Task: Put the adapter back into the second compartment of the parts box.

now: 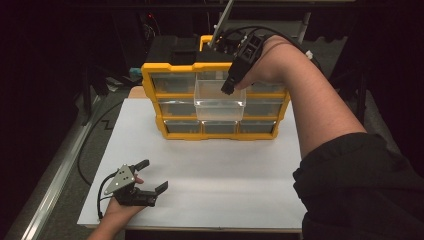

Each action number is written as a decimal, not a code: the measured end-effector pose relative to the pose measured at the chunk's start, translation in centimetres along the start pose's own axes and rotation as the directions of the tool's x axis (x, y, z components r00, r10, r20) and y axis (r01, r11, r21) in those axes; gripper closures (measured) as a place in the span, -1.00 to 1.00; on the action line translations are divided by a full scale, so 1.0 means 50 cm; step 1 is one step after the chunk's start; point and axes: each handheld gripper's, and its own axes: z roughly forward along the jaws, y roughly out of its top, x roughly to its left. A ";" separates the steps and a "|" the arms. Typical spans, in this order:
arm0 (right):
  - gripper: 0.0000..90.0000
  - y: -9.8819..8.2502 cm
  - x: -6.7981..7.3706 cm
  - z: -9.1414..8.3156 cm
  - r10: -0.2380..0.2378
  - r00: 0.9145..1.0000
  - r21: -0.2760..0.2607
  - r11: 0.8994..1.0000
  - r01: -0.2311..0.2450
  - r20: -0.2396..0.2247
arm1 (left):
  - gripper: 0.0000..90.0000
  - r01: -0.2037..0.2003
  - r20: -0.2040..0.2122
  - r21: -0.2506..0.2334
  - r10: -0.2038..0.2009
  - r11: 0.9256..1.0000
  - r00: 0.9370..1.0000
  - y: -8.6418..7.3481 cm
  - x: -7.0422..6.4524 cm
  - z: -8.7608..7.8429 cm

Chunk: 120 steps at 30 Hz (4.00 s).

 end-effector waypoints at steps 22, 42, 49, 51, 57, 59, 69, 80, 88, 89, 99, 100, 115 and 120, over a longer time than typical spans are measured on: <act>0.70 0.015 -0.007 0.034 -0.001 1.000 0.027 1.000 0.001 0.018 | -0.99 0.002 0.005 -0.001 -0.002 1.000 1.000 0.000 0.000 0.000; 0.69 0.011 -0.014 0.027 -0.013 1.000 -0.003 1.000 0.013 0.019 | -0.99 0.001 0.006 0.000 -0.001 1.000 1.000 0.000 0.000 0.000; -0.11 -0.001 -0.010 0.008 0.020 1.000 -0.057 0.998 -0.019 0.021 | -0.99 -0.001 0.008 0.000 0.001 1.000 1.000 0.000 0.000 -0.001; -0.18 -0.007 -0.007 0.000 0.027 0.999 -0.055 0.998 -0.026 0.028 | -0.99 0.000 0.008 0.000 0.000 1.000 1.000 0.000 0.000 0.000; -0.27 -0.039 0.000 -0.015 0.040 0.999 -0.053 0.998 -0.038 0.028 | -0.99 0.001 0.007 0.000 -0.001 1.000 1.000 0.000 0.000 0.000; -0.28 -0.052 0.001 -0.018 0.047 0.998 -0.047 0.998 -0.045 0.032 | -0.99 0.001 0.006 0.000 -0.001 1.000 1.000 0.000 0.000 0.000; -0.38 -0.118 0.013 -0.017 0.074 0.997 -0.022 0.997 -0.073 0.029 | -0.99 0.001 0.004 -0.001 -0.001 1.000 1.000 0.000 -0.001 0.001; -0.54 -0.187 0.029 -0.006 0.106 0.994 -0.007 0.994 -0.106 0.034 | -0.99 -0.003 0.002 0.005 0.003 1.000 1.000 0.001 0.001 0.000; -0.66 -0.236 0.040 0.020 0.137 0.990 0.005 0.991 -0.137 0.034 | -0.99 -0.001 0.000 0.002 0.001 1.000 1.000 0.000 0.001 0.000; -0.68 -0.241 0.040 0.024 0.137 0.990 0.006 0.990 -0.137 0.034 | -0.99 -0.001 0.000 0.002 0.001 1.000 1.000 0.000 0.001 0.000; -0.92 -0.288 0.048 0.055 0.165 0.985 0.020 0.986 -0.166 0.045 | -0.99 -0.003 0.001 0.004 0.003 1.000 1.000 0.000 0.001 0.000; -0.97 -0.293 0.049 0.057 0.172 0.983 0.020 0.985 -0.174 0.056 | -0.99 0.001 -0.001 0.000 -0.001 1.000 1.000 0.000 0.001 0.000; -1.00 -0.337 0.046 0.095 0.217 0.972 0.017 0.975 -0.219 0.090 | -0.99 -0.003 0.003 0.006 0.003 1.000 1.000 0.001 0.001 0.001; -1.00 -0.343 0.045 0.115 0.212 0.973 0.013 0.977 -0.214 0.089 | -0.99 -0.002 0.004 0.003 0.002 1.000 1.000 0.000 0.001 0.001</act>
